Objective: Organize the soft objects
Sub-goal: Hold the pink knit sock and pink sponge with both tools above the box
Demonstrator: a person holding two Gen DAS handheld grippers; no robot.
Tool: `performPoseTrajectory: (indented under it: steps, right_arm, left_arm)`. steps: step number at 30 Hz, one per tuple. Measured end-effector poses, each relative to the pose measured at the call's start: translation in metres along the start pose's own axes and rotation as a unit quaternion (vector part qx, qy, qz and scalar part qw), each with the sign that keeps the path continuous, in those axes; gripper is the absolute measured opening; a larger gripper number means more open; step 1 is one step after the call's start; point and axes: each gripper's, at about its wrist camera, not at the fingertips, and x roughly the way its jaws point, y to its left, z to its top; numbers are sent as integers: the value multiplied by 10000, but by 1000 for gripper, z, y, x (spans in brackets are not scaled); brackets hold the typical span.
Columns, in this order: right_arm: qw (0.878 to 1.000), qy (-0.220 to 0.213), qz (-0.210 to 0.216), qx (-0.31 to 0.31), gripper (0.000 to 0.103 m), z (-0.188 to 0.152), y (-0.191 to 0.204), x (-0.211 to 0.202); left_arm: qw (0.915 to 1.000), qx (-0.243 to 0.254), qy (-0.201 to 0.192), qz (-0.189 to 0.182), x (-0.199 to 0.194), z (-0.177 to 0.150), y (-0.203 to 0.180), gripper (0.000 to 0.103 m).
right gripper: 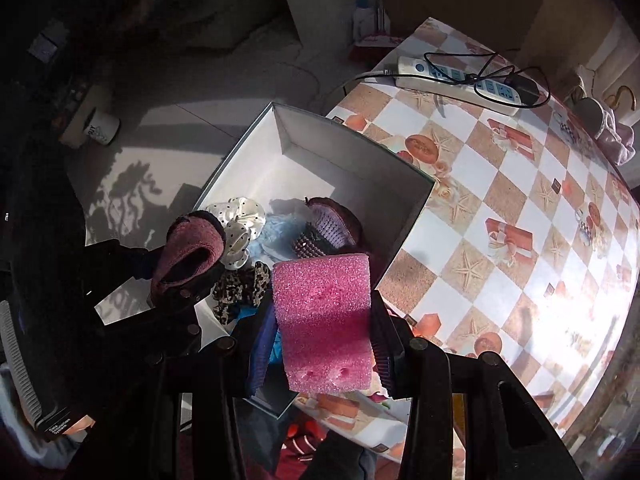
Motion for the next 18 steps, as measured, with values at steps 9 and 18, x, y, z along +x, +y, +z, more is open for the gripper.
performPoseTrajectory:
  steps: [9, 18]
  right_arm:
    - [10000, 44, 2, 19, 45, 4, -1, 3]
    - [9999, 102, 23, 70, 45, 6, -2, 8]
  left_arm:
    - [10000, -23, 51, -13, 4, 2, -2, 30]
    - [9999, -57, 81, -54, 6, 2, -1, 30]
